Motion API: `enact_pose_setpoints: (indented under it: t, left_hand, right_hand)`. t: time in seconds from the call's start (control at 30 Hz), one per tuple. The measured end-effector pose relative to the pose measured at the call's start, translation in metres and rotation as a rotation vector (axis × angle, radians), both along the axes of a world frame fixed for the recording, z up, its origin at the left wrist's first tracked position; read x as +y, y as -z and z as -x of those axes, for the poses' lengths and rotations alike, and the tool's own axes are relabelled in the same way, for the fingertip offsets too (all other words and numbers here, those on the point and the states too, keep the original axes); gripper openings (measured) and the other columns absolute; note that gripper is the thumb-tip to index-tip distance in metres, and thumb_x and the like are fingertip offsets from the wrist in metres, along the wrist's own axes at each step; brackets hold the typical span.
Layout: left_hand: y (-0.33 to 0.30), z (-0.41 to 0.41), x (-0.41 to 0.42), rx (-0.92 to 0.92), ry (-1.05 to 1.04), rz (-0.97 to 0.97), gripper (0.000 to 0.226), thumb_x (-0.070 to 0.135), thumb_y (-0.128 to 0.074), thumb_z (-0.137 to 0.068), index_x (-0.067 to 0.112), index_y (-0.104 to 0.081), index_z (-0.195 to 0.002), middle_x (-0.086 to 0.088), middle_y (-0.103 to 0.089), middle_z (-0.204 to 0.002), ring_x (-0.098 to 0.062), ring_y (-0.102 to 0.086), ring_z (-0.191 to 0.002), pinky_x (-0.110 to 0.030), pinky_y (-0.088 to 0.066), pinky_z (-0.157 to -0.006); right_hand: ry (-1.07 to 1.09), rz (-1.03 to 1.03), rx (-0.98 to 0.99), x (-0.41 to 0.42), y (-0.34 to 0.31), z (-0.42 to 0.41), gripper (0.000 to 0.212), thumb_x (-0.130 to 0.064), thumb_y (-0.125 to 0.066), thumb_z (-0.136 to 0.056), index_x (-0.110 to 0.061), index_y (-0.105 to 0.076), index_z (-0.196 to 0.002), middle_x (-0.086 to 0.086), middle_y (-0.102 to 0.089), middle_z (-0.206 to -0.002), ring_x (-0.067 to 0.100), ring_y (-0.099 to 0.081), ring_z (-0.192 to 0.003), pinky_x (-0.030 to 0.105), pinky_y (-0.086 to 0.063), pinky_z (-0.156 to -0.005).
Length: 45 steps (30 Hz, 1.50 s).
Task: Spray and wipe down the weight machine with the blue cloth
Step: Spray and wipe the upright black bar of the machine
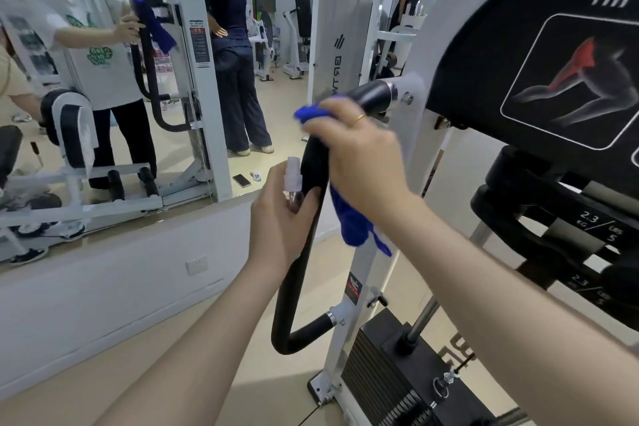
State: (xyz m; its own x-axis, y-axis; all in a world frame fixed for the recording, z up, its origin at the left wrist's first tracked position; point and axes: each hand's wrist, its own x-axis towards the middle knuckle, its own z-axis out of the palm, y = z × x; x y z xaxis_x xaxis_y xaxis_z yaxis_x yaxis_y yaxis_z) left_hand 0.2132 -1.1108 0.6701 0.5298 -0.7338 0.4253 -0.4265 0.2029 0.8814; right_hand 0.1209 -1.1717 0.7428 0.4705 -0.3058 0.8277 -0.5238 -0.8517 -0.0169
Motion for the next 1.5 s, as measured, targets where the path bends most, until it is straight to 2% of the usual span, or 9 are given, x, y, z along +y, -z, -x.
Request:
enact_pose_setpoints:
  t: [0.1,0.33,0.43,0.57,0.7,0.8,1.0,1.27,1.5]
  left_hand:
    - [0.008,0.005,0.003,0.153,-0.040,0.033,0.023,0.020,-0.060,-0.088,0.027,-0.044,-0.102,0.000,-0.061,-0.079,-0.022,-0.062,-0.064,-0.039,-0.056,-0.061]
    - [0.009,0.000,0.002,0.344,0.008,-0.002,0.018,0.012,-0.058,-0.088,0.025,-0.049,-0.098,-0.002,-0.057,-0.072,-0.008,-0.058,-0.055,-0.034,-0.057,-0.068]
    - [0.010,0.000,0.005,0.379,0.032,0.009,0.016,0.012,-0.057,-0.089,0.023,-0.048,-0.097,-0.004,-0.056,-0.071,-0.010,-0.058,-0.055,-0.034,-0.056,-0.066]
    - [0.013,0.001,0.016,0.391,0.083,0.008,0.014,0.012,-0.055,-0.091,0.018,-0.049,-0.103,-0.008,-0.057,-0.072,-0.013,-0.058,-0.058,-0.027,-0.053,-0.058]
    - [0.024,-0.004,0.037,0.224,0.020,-0.118,0.022,0.015,-0.056,-0.090,0.020,-0.050,-0.111,-0.004,-0.057,-0.079,-0.011,-0.057,-0.063,-0.018,-0.050,-0.055]
    - [0.033,-0.008,0.047,0.211,-0.004,-0.141,0.020,0.013,-0.056,-0.090,0.019,-0.051,-0.108,-0.003,-0.057,-0.083,-0.012,-0.057,-0.063,-0.012,-0.048,-0.051]
    - [0.050,-0.011,0.053,0.236,0.006,-0.140,0.022,0.006,-0.055,-0.089,0.025,-0.050,-0.097,0.004,-0.059,-0.093,-0.016,-0.055,-0.060,-0.025,-0.047,-0.055]
    - [0.091,-0.014,0.081,0.246,0.007,-0.244,0.024,0.007,-0.057,-0.087,0.030,-0.052,-0.092,-0.003,-0.062,-0.086,-0.018,-0.054,-0.058,-0.036,-0.050,-0.061]
    - [0.098,-0.016,0.073,0.363,-0.018,-0.319,0.028,0.010,-0.054,-0.086,0.036,-0.048,-0.077,0.001,-0.053,-0.063,-0.023,-0.042,-0.055,-0.031,-0.035,-0.050]
  right_hand:
    - [0.007,0.076,0.073,-0.005,-0.003,0.010,0.038,-0.006,-0.043,-0.073,-0.016,-0.073,-0.094,0.005,-0.068,-0.107,0.027,-0.064,-0.062,0.025,-0.047,-0.048]
    - [0.073,-0.402,-0.476,-0.031,-0.020,0.017,0.046,0.011,-0.037,-0.075,-0.009,-0.066,-0.105,0.007,-0.059,-0.117,0.011,-0.049,-0.105,-0.002,-0.029,-0.085]
    - [-0.070,-0.238,-0.350,-0.008,0.005,0.001,0.042,0.001,-0.037,-0.075,-0.007,-0.067,-0.103,0.009,-0.059,-0.119,0.015,-0.054,-0.105,0.010,-0.039,-0.091]
    - [-0.101,0.080,0.047,-0.002,0.013,0.010,0.033,-0.008,-0.047,-0.078,-0.014,-0.071,-0.099,0.004,-0.068,-0.111,0.026,-0.067,-0.071,0.034,-0.055,-0.057]
    - [0.096,-0.134,-0.210,-0.025,-0.024,0.022,0.040,0.002,-0.042,-0.080,-0.012,-0.067,-0.109,0.007,-0.061,-0.118,0.014,-0.054,-0.097,0.005,-0.035,-0.084]
    - [0.083,-0.174,-0.276,-0.020,-0.012,0.011,0.039,0.004,-0.043,-0.081,-0.010,-0.065,-0.109,0.008,-0.060,-0.120,0.020,-0.057,-0.099,0.019,-0.043,-0.084]
    - [-0.024,0.018,0.111,0.008,0.083,-0.015,0.033,0.004,-0.057,-0.072,-0.014,-0.067,-0.098,0.003,-0.066,-0.108,0.027,-0.056,-0.057,0.034,-0.050,-0.046]
    - [-0.070,-0.302,0.624,0.035,0.189,-0.005,0.030,-0.009,-0.063,-0.077,-0.009,-0.062,-0.107,0.007,-0.059,-0.120,0.032,-0.060,-0.066,0.032,-0.050,-0.058]
    - [0.084,0.176,-0.082,0.011,0.066,-0.009,0.019,-0.001,-0.060,-0.073,-0.014,-0.071,-0.082,0.001,-0.069,-0.086,0.025,-0.054,-0.051,0.022,-0.043,-0.047]
